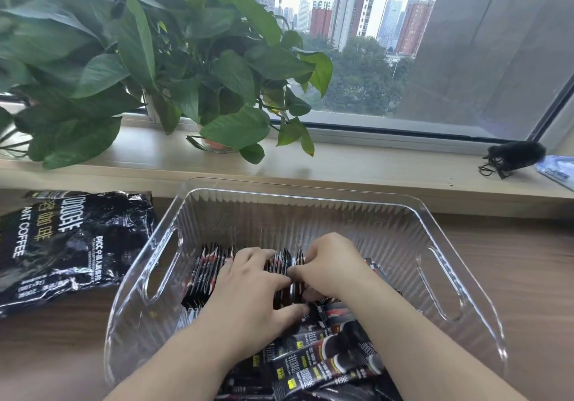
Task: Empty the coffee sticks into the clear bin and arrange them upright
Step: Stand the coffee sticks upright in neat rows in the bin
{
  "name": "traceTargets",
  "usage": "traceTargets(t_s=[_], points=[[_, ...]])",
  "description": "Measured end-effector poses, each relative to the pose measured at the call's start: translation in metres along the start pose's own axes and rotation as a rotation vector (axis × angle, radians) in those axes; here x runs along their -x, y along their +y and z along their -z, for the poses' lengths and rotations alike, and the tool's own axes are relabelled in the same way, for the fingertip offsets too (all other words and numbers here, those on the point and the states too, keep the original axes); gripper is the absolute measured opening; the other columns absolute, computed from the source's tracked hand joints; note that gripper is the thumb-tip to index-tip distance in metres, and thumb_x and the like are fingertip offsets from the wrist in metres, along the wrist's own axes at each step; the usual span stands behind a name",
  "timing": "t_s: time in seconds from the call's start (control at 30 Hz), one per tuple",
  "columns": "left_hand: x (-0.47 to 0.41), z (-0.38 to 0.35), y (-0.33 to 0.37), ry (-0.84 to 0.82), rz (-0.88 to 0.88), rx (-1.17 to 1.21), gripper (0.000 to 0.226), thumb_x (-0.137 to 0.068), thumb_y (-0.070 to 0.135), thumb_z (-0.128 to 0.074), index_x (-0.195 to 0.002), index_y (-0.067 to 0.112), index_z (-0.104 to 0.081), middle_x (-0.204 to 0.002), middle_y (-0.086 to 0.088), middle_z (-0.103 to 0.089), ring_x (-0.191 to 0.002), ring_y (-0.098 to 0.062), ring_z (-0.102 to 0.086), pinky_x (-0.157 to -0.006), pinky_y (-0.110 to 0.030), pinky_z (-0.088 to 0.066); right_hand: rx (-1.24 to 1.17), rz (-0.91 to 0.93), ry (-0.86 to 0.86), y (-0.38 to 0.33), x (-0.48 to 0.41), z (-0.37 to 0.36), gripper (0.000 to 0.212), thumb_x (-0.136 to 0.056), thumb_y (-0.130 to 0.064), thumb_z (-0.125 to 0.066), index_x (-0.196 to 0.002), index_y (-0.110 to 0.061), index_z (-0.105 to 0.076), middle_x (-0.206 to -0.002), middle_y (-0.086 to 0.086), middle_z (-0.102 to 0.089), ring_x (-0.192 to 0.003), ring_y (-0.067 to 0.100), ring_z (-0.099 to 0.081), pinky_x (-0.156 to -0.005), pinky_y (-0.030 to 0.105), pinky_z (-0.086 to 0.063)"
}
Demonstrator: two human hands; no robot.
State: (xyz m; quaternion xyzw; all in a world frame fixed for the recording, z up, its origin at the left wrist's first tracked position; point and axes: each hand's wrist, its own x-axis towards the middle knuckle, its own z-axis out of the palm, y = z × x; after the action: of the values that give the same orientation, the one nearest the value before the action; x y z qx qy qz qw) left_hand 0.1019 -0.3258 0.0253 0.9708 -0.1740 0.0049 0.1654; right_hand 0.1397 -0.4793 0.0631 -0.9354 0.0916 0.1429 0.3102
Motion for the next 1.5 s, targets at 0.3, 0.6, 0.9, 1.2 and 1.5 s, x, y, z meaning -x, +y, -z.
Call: traceTargets(t_s=[0.3, 0.6, 0.9, 1.2, 1.5], points=[[-0.006, -0.001, -0.004, 0.103, -0.019, 0.017, 0.056, -0.075, 0.065, -0.069, -0.124, 0.038, -0.062, -0.134, 0.016, -0.044, -0.132, -0.007, -0.028, -0.107, -0.030, -0.031, -0.170, -0.022, -0.118, 0.011, 0.001, 0.001, 0.020, -0.096, -0.028, -0.068, -0.095, -0.008, -0.070, -0.072, 0.006, -0.077, -0.052, 0.015, -0.070, -0.053, 0.026, -0.058], [-0.008, -0.003, -0.005, 0.135, -0.018, 0.077, 0.069, -0.067, 0.067, -0.075, -0.128, 0.042, -0.057, -0.126, 0.018, -0.044, -0.126, -0.006, -0.031, -0.105, -0.031, -0.033, -0.214, -0.012, -0.171, 0.023, -0.004, 0.005, 0.015, -0.093, -0.030, -0.071, -0.086, -0.018, -0.078, -0.072, 0.004, -0.077, -0.053, 0.013, -0.063, -0.074, 0.035, -0.061], [-0.009, -0.003, -0.003, 0.126, -0.027, 0.136, 0.064, -0.063, 0.068, -0.077, -0.120, 0.043, -0.063, -0.124, 0.022, -0.045, -0.124, -0.002, -0.030, -0.104, -0.030, -0.031, -0.174, 0.015, -0.153, 0.023, -0.002, 0.007, 0.014, -0.088, -0.035, -0.077, -0.086, -0.021, -0.079, -0.072, 0.001, -0.077, -0.047, 0.010, -0.058, -0.055, 0.023, -0.052], [-0.006, -0.004, -0.002, 0.114, -0.035, 0.165, 0.064, -0.068, 0.067, -0.075, -0.124, 0.036, -0.066, -0.125, 0.026, -0.057, -0.122, 0.005, -0.039, -0.109, -0.032, -0.031, -0.183, 0.041, -0.129, 0.023, -0.005, 0.009, 0.012, -0.093, -0.026, -0.072, -0.094, -0.016, -0.078, -0.065, -0.002, -0.075, -0.049, 0.010, -0.060, -0.063, 0.026, -0.057], [-0.007, 0.000, -0.005, 0.094, -0.025, 0.107, 0.051, -0.071, 0.055, -0.080, -0.117, 0.035, -0.068, -0.124, 0.024, -0.058, -0.120, 0.000, -0.046, -0.106, -0.035, -0.037, -0.089, 0.118, -0.091, 0.026, -0.008, 0.010, 0.033, -0.082, -0.031, -0.083, -0.113, -0.023, -0.075, -0.060, -0.003, -0.070, -0.047, 0.008, -0.055, -0.057, 0.025, -0.053]])
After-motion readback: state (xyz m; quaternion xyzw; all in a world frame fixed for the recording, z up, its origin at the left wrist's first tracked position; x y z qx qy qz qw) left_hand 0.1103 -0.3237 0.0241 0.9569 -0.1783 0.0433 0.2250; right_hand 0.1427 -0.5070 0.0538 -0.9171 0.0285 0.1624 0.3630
